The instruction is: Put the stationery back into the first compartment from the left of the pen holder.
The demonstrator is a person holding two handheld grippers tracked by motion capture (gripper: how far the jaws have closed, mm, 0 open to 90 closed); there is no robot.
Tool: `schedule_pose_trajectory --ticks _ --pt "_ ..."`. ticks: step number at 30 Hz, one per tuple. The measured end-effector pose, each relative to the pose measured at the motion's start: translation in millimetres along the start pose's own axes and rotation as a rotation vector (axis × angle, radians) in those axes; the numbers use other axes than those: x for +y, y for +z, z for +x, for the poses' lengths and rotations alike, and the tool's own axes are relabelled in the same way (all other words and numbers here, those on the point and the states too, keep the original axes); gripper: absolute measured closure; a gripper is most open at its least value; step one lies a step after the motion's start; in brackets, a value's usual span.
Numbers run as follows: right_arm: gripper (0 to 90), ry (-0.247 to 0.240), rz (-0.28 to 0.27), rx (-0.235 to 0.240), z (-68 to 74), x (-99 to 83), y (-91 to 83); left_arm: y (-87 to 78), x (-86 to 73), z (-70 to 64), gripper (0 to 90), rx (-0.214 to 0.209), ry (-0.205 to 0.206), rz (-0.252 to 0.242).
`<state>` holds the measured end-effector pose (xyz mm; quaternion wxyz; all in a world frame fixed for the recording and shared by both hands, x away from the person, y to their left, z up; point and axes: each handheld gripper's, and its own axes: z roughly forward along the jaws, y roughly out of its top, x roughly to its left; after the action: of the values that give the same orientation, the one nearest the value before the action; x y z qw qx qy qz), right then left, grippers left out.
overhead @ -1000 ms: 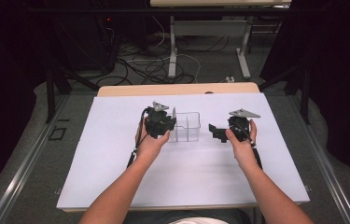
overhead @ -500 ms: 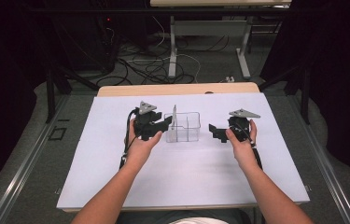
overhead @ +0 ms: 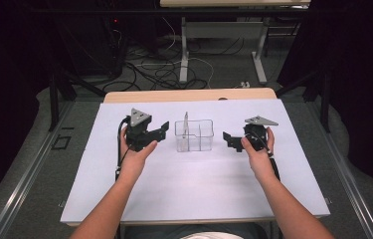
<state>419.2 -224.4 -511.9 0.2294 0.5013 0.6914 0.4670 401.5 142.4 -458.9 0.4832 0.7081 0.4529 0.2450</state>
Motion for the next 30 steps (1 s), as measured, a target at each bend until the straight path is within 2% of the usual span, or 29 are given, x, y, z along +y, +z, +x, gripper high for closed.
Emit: schedule_pose_trajectory --ticks 2,4,7,10,16,18,25,30 --pt "0.0 0.0 0.001 -0.001 -0.4 -0.1 -0.1 -1.4 -3.2 8.0 29.0 0.004 -0.021 0.004" --pt "0.0 -0.001 0.003 -0.002 -1.6 0.0 -0.4 -2.3 -7.7 15.7 27.6 -0.004 -0.06 -0.003" --pt "0.0 0.008 0.001 -0.005 -1.7 -0.2 -0.4 -2.4 -14.5 25.4 17.3 0.004 -0.099 0.01" --pt "0.0 0.005 0.001 -0.006 -2.3 -0.5 -0.5 -3.4 -21.5 33.6 13.5 0.019 -0.125 0.012" --pt "0.0 0.007 0.001 -0.009 -2.9 -0.7 -1.3 -6.4 -31.8 46.0 0.1 0.025 -0.128 0.044" --pt "0.0 0.006 0.001 -0.007 -3.0 -0.8 -1.2 -8.2 -35.4 49.0 0.2 0.033 -0.123 0.049" --pt "0.0 0.006 0.009 -0.008 -1.8 -1.8 0.2 -11.3 -49.0 62.2 0.1 0.076 -0.159 0.059" --pt "0.0 0.0 0.005 -0.004 -1.7 -1.6 0.3 -13.8 -58.3 71.2 0.2 0.097 -0.154 0.07"
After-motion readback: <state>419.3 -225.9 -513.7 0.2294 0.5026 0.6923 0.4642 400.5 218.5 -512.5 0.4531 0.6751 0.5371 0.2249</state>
